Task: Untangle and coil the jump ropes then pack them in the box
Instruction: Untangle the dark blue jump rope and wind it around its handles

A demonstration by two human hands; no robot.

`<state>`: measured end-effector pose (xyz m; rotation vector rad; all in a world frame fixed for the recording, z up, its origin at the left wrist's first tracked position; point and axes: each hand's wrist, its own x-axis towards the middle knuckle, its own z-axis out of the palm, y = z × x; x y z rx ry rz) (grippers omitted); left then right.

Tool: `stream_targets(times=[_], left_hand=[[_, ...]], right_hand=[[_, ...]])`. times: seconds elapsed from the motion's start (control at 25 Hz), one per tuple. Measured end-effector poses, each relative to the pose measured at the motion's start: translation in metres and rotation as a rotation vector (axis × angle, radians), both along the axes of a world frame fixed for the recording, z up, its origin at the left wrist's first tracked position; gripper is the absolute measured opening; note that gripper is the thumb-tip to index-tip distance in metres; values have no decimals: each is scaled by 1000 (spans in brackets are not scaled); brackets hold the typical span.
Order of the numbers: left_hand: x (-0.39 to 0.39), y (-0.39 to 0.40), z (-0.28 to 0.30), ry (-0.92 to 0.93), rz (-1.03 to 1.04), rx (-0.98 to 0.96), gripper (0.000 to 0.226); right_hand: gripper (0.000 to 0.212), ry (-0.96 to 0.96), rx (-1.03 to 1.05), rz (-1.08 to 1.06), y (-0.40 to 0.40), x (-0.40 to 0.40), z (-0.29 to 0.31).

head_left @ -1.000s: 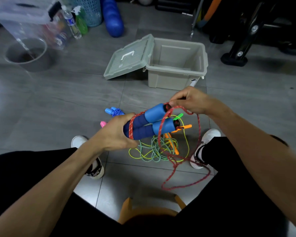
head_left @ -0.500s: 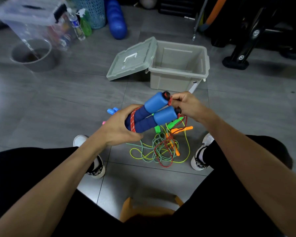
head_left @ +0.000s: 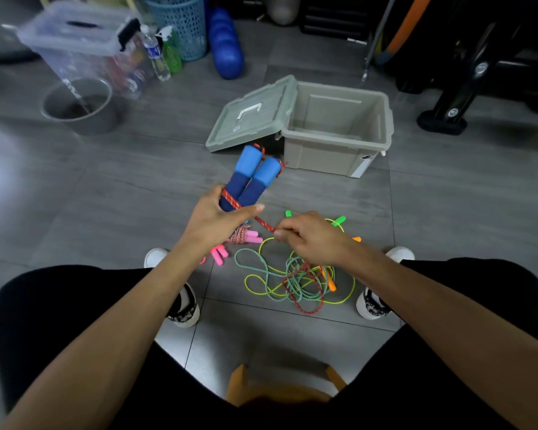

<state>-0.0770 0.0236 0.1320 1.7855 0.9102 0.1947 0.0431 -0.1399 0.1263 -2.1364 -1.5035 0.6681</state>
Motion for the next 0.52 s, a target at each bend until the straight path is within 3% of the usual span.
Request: stream_targets(times=[0.12,0.24,0.4,0.52], left_hand=[[-2,5,-16,180,-137,72,60],[-1,-2,-24,307,-300,115,51],[1,-18,-27,245,-409,393,43],[0,-24,-24,191,-481,488,62]], right_hand=[[22,-92,-40,64,-4,4,16],[21,-114,-58,82,-6,12,23],[21,-102,-2,36,-5,20,32],[19,-74,19,42,-4,22,35]])
